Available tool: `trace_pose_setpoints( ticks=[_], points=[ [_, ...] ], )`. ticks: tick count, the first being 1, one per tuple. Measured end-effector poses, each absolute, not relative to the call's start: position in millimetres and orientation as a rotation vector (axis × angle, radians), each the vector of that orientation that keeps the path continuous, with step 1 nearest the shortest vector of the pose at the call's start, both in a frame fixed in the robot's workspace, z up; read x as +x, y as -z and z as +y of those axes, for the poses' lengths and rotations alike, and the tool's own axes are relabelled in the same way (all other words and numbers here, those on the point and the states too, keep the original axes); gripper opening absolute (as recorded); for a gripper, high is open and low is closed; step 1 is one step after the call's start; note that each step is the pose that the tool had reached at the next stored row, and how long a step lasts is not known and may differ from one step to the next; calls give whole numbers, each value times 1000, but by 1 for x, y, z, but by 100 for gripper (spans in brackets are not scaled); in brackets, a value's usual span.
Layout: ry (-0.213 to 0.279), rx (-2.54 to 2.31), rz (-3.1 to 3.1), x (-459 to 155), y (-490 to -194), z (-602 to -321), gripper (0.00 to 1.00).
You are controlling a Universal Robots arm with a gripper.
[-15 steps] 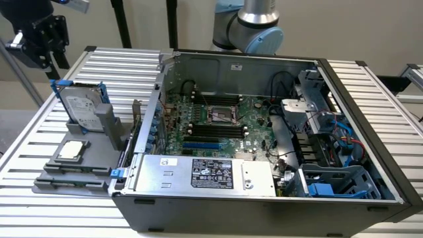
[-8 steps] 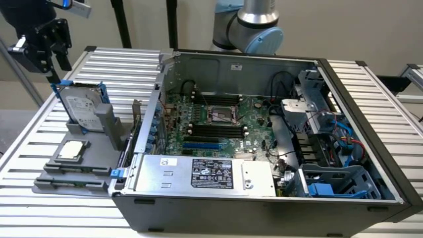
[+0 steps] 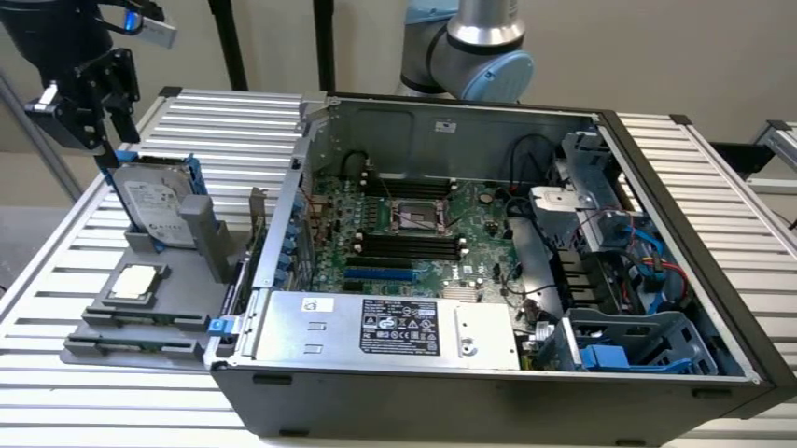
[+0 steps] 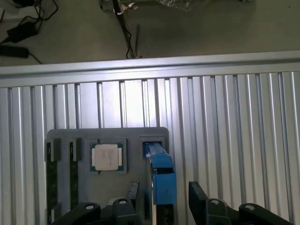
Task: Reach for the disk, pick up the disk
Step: 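Pick up the disk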
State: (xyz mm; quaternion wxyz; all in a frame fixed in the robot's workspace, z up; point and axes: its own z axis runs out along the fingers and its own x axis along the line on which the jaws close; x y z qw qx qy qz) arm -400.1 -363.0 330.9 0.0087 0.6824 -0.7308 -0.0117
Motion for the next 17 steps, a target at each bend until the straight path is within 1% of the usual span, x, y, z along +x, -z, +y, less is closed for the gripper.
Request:
trace_pose_setpoints(
  ticks=[17],
  points=[
    [37,2143,-2273,-400,-300,-363,54]
  ],
)
